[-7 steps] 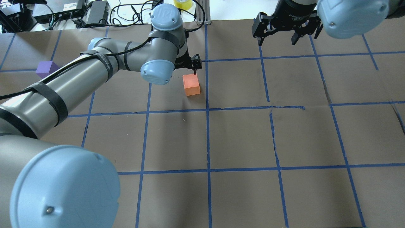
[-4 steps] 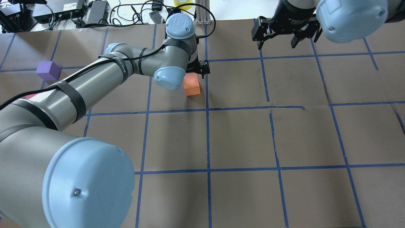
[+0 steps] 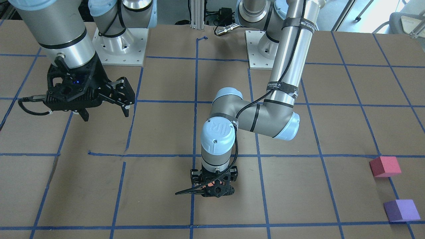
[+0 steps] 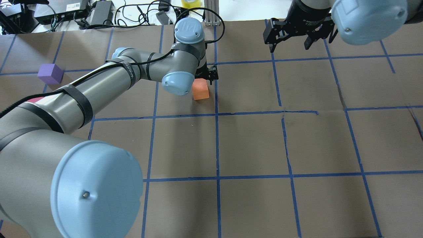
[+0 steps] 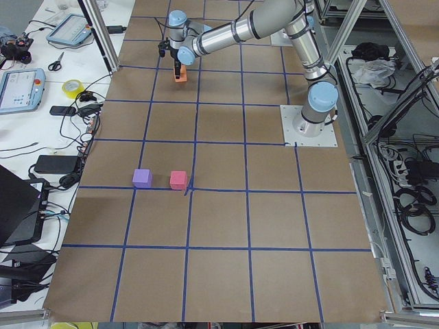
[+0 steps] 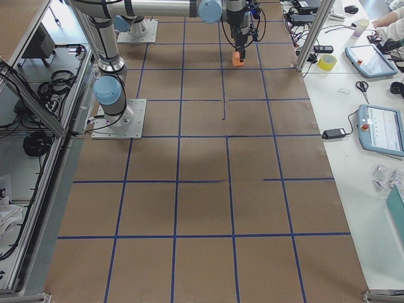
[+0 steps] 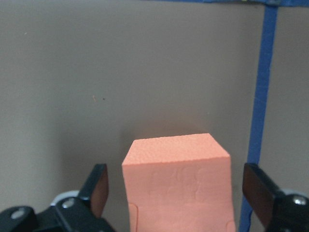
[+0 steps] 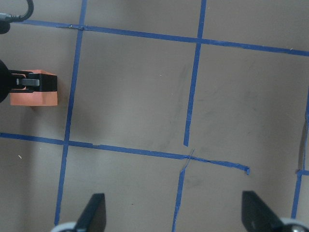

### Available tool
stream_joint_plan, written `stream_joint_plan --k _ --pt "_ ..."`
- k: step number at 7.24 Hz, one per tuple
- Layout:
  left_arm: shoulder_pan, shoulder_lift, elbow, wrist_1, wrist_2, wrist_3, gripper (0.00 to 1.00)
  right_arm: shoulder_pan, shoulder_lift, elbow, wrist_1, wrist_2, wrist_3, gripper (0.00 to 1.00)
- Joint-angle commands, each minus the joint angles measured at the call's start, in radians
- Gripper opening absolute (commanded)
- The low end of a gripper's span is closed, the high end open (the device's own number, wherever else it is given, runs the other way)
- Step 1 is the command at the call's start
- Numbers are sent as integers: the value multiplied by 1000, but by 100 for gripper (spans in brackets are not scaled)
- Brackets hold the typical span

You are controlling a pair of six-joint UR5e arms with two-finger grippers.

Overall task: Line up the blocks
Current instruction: 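Move the left gripper over the orange cube and grasp it, then carry the orange cube with the left gripper toward the purple cube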

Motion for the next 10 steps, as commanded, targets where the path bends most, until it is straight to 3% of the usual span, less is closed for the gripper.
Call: stream_joint_plan --k 1,3,5,8,10 --pt "0 0 -1 1 -1 -47 38 -3 -4 0 36 -2 -17 100" --pt "0 15 0 1 1 -41 34 -3 -14 0 118 -12 -10 100" --pt "35 33 3 1 2 25 34 -3 -15 0 124 -16 -10 100" --pt "244 84 -12 -22 -22 95 25 -3 -15 0 129 -17 -15 100" --pt "374 110 -26 -28 -35 261 20 -3 -15 2 129 -17 -15 100"
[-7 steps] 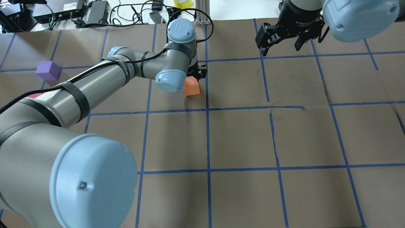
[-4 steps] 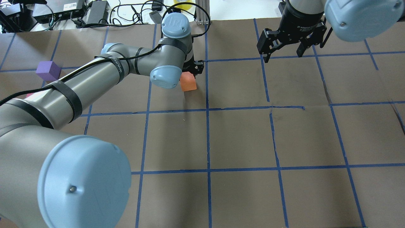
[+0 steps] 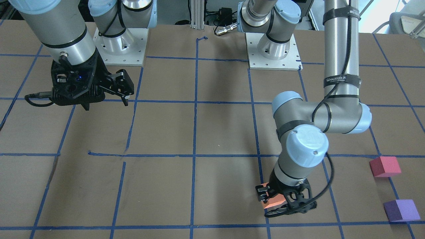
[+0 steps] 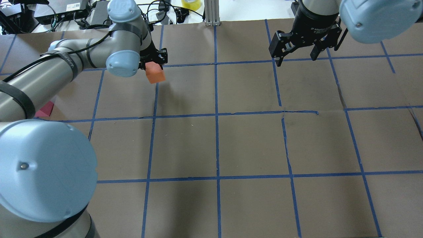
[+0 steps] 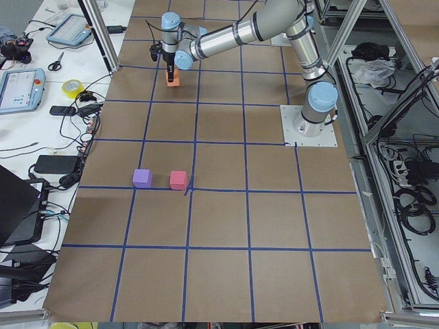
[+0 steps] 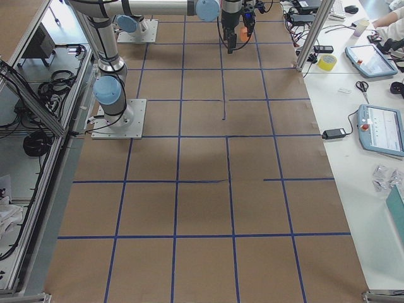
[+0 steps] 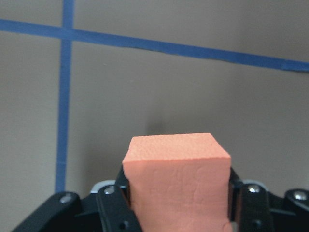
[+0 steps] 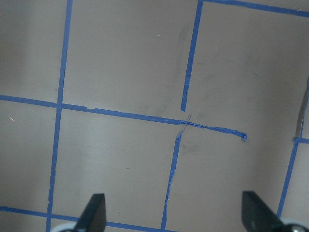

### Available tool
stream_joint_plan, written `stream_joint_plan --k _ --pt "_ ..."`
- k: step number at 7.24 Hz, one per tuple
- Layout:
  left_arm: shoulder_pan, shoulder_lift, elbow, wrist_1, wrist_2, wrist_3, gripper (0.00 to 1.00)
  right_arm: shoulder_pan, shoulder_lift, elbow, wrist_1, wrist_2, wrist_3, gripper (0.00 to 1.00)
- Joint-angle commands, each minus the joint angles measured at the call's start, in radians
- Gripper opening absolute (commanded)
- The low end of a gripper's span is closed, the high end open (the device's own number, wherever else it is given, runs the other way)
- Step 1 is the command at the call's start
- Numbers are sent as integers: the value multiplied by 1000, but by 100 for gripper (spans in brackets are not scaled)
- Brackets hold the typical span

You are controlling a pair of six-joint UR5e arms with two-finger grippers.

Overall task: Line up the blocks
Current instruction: 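Carry the orange cube with the left gripper toward the purple cube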

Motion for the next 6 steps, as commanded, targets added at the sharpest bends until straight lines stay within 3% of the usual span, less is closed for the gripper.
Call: stream_joint_plan --k 1,2,4,6 --pt "143 26 3 -5 -8 163 19 0 0 3 0 1 0 100" --pt "223 26 4 -3 -9 228 15 3 0 4 0 1 0 100" --pt "367 21 12 -2 2 600 10 3 0 9 -1 1 -2 100" --pt "524 -9 33 -9 -24 676 5 0 -3 9 -4 -1 -2 100"
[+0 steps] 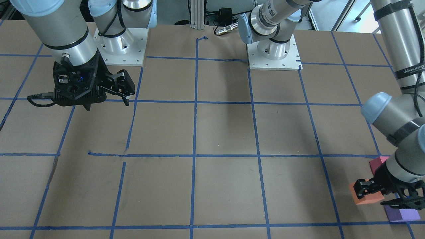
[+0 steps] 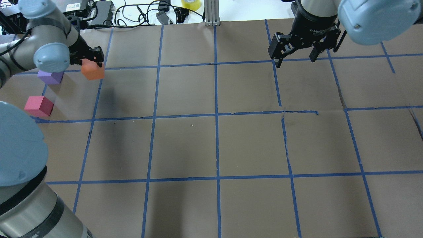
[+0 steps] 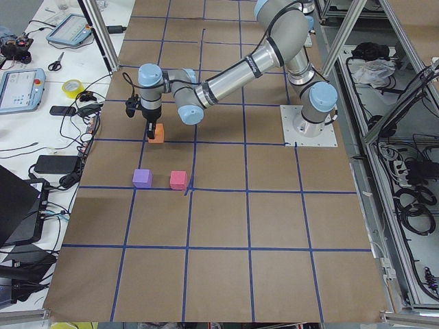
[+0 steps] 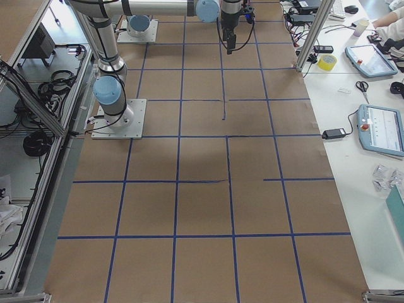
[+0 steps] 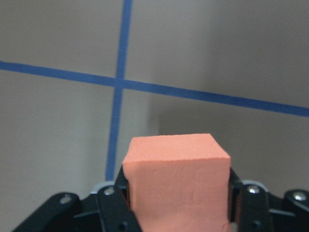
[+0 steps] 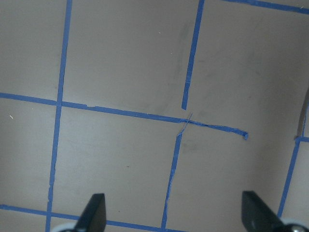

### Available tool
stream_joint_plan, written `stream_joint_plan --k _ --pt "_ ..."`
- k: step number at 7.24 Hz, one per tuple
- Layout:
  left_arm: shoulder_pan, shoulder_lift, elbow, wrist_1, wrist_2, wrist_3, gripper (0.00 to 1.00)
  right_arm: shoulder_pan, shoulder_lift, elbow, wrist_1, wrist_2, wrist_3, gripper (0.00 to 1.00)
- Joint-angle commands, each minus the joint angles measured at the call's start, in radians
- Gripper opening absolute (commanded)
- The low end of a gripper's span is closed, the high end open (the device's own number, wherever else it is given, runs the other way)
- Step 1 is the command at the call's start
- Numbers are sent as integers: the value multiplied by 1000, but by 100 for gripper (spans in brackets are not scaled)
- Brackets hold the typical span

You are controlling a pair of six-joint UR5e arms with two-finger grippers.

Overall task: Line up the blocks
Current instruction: 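Carry the orange cube with the left gripper toward the purple cube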

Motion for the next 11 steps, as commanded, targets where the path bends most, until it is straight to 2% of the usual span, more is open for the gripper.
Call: stream_joint_plan --k 1,4,5,6,8,11 --pt "144 -6 18 -91 -43 53 5 -1 0 1 -2 0 -1 100" --pt "158 -15 59 -135 -59 49 4 -1 0 2 1 0 2 100" --pt "159 -27 93 -138 -57 71 0 -1 0 2 0 0 2 100" --pt "159 -41 110 -136 -59 104 0 -1 -1 2 0 0 4 100" --pt "161 -61 116 -123 -54 217 0 -1 -1 2 0 0 4 100" --pt "164 -80 136 -121 -59 216 0 2 -1 2 0 0 4 100"
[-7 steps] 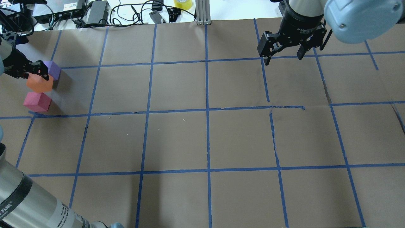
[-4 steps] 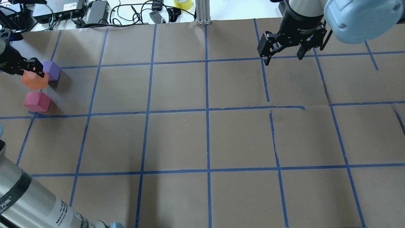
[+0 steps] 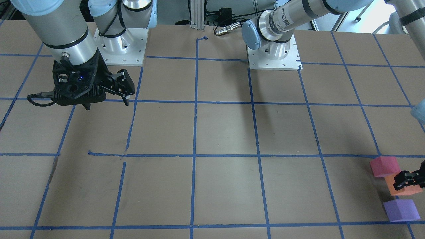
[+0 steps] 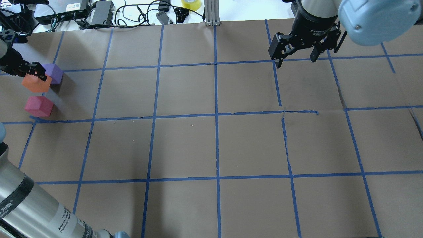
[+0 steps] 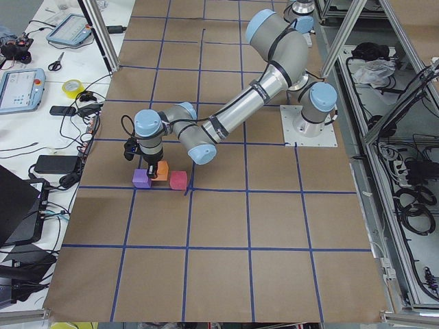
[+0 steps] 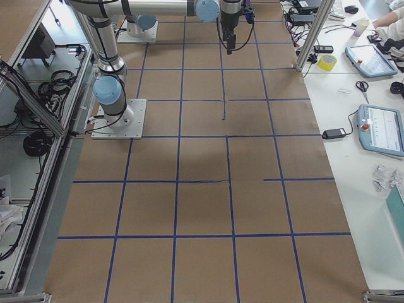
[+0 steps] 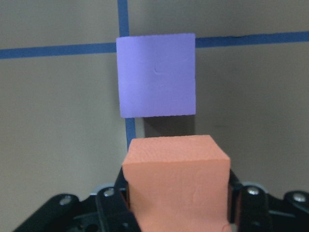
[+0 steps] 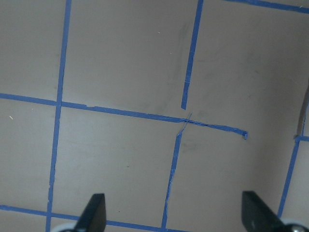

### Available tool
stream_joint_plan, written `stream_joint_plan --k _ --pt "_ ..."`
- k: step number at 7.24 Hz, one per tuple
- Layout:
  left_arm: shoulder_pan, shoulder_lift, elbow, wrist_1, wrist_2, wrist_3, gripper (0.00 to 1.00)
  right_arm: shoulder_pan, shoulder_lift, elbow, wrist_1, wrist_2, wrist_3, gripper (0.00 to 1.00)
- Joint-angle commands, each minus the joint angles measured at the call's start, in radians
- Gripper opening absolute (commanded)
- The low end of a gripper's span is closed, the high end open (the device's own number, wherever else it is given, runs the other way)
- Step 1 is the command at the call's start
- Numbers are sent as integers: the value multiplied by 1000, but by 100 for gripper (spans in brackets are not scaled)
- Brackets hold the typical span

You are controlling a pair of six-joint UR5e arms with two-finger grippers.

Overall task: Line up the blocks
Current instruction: 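Lower the orange cube between the purple and pink cubes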

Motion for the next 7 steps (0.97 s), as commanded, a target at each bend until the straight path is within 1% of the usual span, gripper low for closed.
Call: stream_joint_plan --k 1,4,5,7 --pt "2 -13 6 1 4 1 0 2 0 0 0 0 -3 100" --pt "4 -26 6 3 8 2 0 2 0 0 -2 0 -6 100" --pt "2 -39 3 30 7 2 0 2 0 0 -2 0 -6 100" --pt "2 -59 -12 35 5 2 0 2 0 0 -2 0 -6 100"
